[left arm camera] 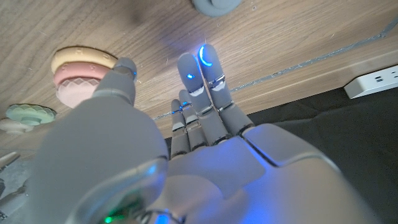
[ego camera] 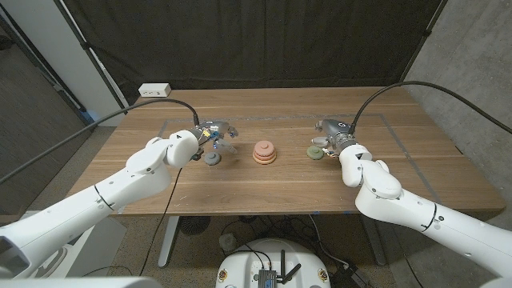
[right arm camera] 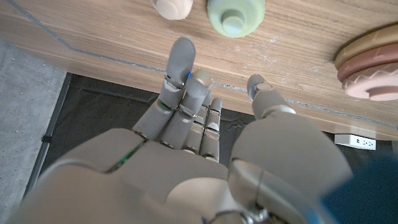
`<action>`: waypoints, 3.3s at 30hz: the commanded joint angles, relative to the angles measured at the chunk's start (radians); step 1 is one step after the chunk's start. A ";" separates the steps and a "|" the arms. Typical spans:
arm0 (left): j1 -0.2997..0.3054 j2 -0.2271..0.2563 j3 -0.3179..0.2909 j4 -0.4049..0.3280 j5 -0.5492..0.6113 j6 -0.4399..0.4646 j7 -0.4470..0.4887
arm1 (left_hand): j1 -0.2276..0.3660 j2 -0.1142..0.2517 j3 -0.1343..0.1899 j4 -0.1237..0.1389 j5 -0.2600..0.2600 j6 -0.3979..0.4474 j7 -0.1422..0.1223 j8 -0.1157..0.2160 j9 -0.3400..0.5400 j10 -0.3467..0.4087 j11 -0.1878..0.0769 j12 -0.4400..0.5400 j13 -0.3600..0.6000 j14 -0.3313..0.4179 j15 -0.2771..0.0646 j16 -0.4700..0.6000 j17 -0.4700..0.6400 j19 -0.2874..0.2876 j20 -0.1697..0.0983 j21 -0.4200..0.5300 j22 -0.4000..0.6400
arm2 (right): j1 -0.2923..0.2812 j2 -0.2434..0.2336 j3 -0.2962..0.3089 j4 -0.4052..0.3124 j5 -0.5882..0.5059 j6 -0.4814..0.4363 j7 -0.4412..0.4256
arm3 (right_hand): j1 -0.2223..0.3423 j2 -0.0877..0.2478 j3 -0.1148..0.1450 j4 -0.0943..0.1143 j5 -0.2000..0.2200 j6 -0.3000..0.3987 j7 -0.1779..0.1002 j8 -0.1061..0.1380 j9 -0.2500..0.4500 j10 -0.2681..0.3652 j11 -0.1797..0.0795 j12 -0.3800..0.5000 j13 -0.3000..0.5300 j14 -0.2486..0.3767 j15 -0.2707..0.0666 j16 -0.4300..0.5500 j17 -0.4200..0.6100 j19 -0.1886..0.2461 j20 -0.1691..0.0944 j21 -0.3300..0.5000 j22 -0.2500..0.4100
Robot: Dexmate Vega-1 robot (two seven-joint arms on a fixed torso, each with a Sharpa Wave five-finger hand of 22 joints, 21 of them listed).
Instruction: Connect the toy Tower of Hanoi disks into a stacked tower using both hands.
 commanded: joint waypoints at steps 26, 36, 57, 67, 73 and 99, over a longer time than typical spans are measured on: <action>0.152 0.030 -0.064 -0.019 -0.149 0.077 0.330 | 0.010 0.017 0.020 0.000 0.013 0.041 -0.010 0.001 0.003 0.037 -0.013 0.005 -0.005 0.026 -0.099 0.005 0.000 0.019 -0.140 0.010 0.003 | -0.042 -0.015 0.032 0.007 -0.007 0.059 -0.015 | 0.010 -0.013 -0.001 -0.003 0.002 -0.026 0.013 -0.019 0.000 -0.039 0.002 0.000 0.001 -0.022 -0.024 -0.021 -0.013 -0.028 -0.054 -0.008 0.001; 0.150 0.024 -0.057 -0.003 -0.155 0.071 0.377 | -0.014 0.018 0.017 0.009 0.010 0.091 -0.029 0.011 0.005 0.086 -0.035 0.014 -0.009 0.037 -0.099 0.007 0.002 0.027 -0.139 0.006 0.000 | -0.048 -0.014 0.031 0.009 -0.022 0.058 -0.009 | 0.012 -0.015 -0.008 -0.003 -0.001 -0.032 0.010 -0.023 -0.002 -0.046 -0.001 0.001 -0.004 -0.032 -0.024 -0.034 -0.025 -0.039 -0.053 -0.011 -0.001; 0.169 0.059 -0.080 -0.036 -0.187 0.097 0.391 | -0.016 0.019 0.022 0.004 0.010 0.099 -0.035 0.005 0.006 0.091 -0.039 0.008 -0.009 0.033 -0.099 0.005 0.003 0.021 -0.139 0.003 0.002 | 0.021 -0.018 -0.047 -0.013 -0.136 -0.027 0.160 | 0.014 -0.021 -0.026 -0.001 -0.006 -0.073 0.017 -0.039 -0.005 -0.080 0.007 -0.003 -0.015 -0.054 -0.024 -0.057 -0.043 -0.059 -0.052 -0.018 -0.005; 0.186 0.070 -0.093 -0.046 -0.212 0.100 0.406 | -0.023 0.022 0.024 0.007 0.009 0.100 -0.035 0.002 0.007 0.091 -0.043 0.006 -0.008 0.030 -0.099 0.001 0.001 0.020 -0.137 0.002 0.001 | 0.068 -0.003 -0.098 0.001 -0.215 -0.066 0.269 | 0.016 -0.021 -0.042 0.000 -0.010 -0.079 0.019 -0.037 -0.008 -0.087 0.011 0.000 -0.022 -0.052 -0.024 -0.062 -0.052 -0.060 -0.053 -0.020 -0.006; 0.199 0.077 -0.109 -0.055 -0.233 0.102 0.417 | -0.027 0.025 0.026 0.007 0.009 0.104 -0.035 0.000 0.007 0.099 -0.041 0.007 -0.007 0.032 -0.099 0.003 0.005 0.022 -0.136 0.002 0.003 | 0.094 0.007 -0.118 0.017 -0.250 -0.078 0.337 | 0.020 -0.020 -0.052 0.000 -0.012 -0.088 0.018 -0.038 -0.010 -0.089 0.013 0.002 -0.027 -0.052 -0.024 -0.065 -0.057 -0.061 -0.053 -0.021 -0.005; 0.200 0.097 -0.106 -0.056 -0.272 0.117 0.425 | -0.033 0.038 0.041 0.004 0.011 0.115 -0.029 -0.008 0.009 0.114 -0.034 0.006 0.001 0.029 -0.099 -0.001 0.008 0.018 -0.136 0.002 0.004 | 0.157 0.070 -0.155 0.090 -0.337 -0.091 0.520 | 0.018 -0.020 -0.082 0.004 -0.015 -0.120 0.028 -0.041 -0.016 -0.103 0.025 0.004 -0.042 -0.061 -0.024 -0.084 -0.072 -0.069 -0.052 -0.027 -0.005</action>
